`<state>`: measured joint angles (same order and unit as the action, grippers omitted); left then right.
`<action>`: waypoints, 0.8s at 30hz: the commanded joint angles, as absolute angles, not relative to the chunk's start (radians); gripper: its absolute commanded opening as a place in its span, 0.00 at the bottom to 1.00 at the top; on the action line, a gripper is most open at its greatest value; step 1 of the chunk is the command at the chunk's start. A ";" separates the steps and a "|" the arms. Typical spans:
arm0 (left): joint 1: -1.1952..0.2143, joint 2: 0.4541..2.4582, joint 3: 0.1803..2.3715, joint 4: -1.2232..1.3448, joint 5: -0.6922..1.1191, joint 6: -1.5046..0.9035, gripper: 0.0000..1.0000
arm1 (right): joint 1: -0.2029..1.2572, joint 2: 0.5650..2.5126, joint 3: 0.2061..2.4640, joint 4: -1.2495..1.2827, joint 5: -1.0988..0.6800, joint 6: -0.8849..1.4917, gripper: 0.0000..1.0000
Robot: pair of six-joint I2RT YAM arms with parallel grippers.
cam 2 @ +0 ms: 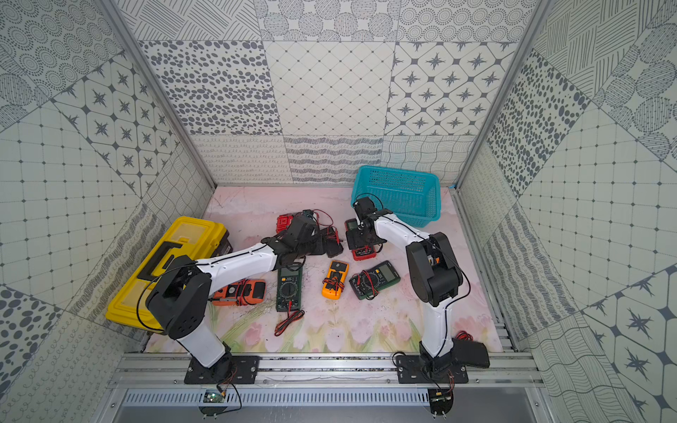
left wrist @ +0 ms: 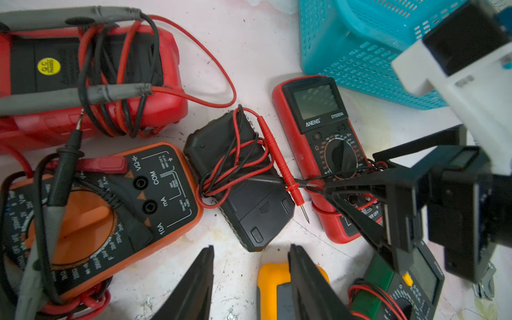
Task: Put the multimeter into the basket
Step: Pick up the multimeter from the center of the board.
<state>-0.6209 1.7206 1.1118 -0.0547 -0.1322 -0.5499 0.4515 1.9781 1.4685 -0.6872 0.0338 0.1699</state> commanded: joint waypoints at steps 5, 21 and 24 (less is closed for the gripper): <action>-0.614 1.754 1.133 -0.027 -0.080 -0.581 0.48 | 0.460 2.062 1.452 -0.710 -0.124 0.091 0.98; -0.616 1.842 1.210 -0.045 -0.008 -0.561 0.33 | 0.478 2.036 1.353 -0.715 -0.197 0.084 0.98; -0.615 1.868 1.232 -0.048 0.017 -0.546 0.23 | 0.419 1.960 1.295 -0.624 -0.380 0.144 0.98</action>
<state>-0.6193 1.8412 1.2015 -0.0570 -0.0406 -0.5705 0.4362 1.9568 1.3838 -0.5995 -0.1341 0.0914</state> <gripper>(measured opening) 0.253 0.981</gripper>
